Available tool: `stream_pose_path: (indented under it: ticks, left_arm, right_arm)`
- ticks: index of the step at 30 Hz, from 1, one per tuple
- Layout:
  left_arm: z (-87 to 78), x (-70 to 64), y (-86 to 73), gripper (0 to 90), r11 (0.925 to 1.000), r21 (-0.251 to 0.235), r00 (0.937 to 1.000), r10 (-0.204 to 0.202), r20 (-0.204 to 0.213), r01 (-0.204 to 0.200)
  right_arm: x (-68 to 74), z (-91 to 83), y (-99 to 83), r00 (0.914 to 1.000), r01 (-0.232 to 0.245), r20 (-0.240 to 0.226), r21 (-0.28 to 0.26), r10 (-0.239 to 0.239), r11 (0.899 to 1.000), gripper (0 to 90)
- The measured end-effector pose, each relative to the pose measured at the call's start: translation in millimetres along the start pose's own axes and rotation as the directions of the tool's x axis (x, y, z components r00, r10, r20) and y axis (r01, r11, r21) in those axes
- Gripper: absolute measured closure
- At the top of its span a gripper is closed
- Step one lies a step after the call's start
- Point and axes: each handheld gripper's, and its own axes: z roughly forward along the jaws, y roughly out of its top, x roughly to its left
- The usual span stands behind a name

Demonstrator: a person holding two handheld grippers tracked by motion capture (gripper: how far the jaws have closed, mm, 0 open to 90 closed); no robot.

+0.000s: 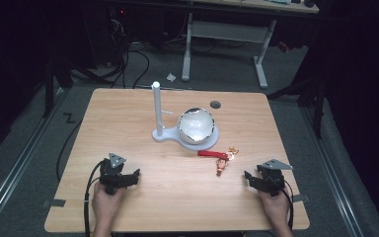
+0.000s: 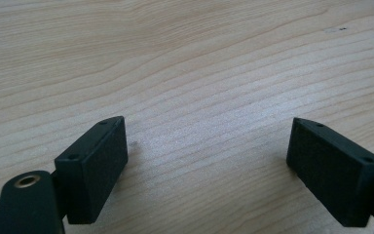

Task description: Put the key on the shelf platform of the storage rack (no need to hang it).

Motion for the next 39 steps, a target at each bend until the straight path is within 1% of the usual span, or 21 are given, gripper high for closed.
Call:
stream_pose_path:
  ticks: [1,2,5,6,9,12,15,26,32,35,37,39]
  left_arm:
    - [0.0,0.1,0.0,15.3,1.0000,0.000,1.0000,0.001,0.001,-0.001]
    - [-0.2,-0.4,0.0,15.3,1.0000,0.002,1.0000,-0.006,-0.003,0.006]
    - [0.0,0.2,0.1,15.3,1.0000,0.000,1.0000,0.003,0.002,-0.003]
    - [-0.2,-0.2,0.0,15.3,1.0000,0.002,1.0000,-0.003,-0.002,0.003]
    - [0.0,0.2,0.1,15.3,1.0000,0.000,1.0000,0.003,0.001,-0.003]
    - [-0.1,-0.1,0.1,15.3,1.0000,0.003,1.0000,-0.002,-0.001,0.002]
    - [0.0,0.2,0.1,15.3,1.0000,0.000,1.0000,0.002,0.001,-0.002]
    - [0.0,0.6,0.3,15.3,1.0000,0.001,1.0000,0.009,0.003,-0.009]
    - [0.0,0.6,0.4,15.3,1.0000,0.003,1.0000,0.008,0.004,-0.008]
    - [0.0,0.5,0.4,15.3,1.0000,0.003,1.0000,0.007,0.003,-0.007]
    - [0.0,0.5,0.4,15.3,1.0000,0.002,1.0000,0.007,0.003,-0.007]
    - [0.0,0.5,0.4,15.3,1.0000,0.003,1.0000,0.007,0.004,-0.007]
  right_arm:
    - [0.0,0.0,0.0,1.0000,0.000,0.000,0.000,0.000,1.000,39.0]
    - [0.0,0.0,0.0,1.0000,0.001,0.000,0.000,-0.001,1.000,38.9]
    - [0.0,0.1,0.0,1.0000,0.001,-0.001,0.000,-0.001,1.000,38.9]
    - [0.1,0.0,0.0,1.0000,0.000,-0.001,0.000,0.000,1.000,38.8]
    - [0.1,0.0,0.0,1.0000,0.000,-0.001,0.000,0.000,1.000,38.7]
    - [0.4,0.2,0.1,1.0000,0.000,0.000,0.000,0.000,1.000,38.4]
    - [1.3,0.0,-0.1,1.0000,-0.002,0.008,0.000,0.002,1.000,38.5]
    - [2.1,-0.4,-0.4,0.9999,-0.008,0.014,0.000,0.008,1.000,38.5]
    - [3.5,-1.2,1.4,0.9997,-0.016,0.017,0.018,0.016,1.000,39.6]
    - [5.2,-2.1,2.5,0.9998,-0.021,0.005,0.028,0.021,0.999,39.7]
    - [6.8,-2.7,3.6,0.9999,-0.013,-0.002,0.031,0.013,0.999,39.6]
    - [8.5,-3.2,4.3,0.9998,-0.016,-0.011,0.021,0.016,1.000,39.6]
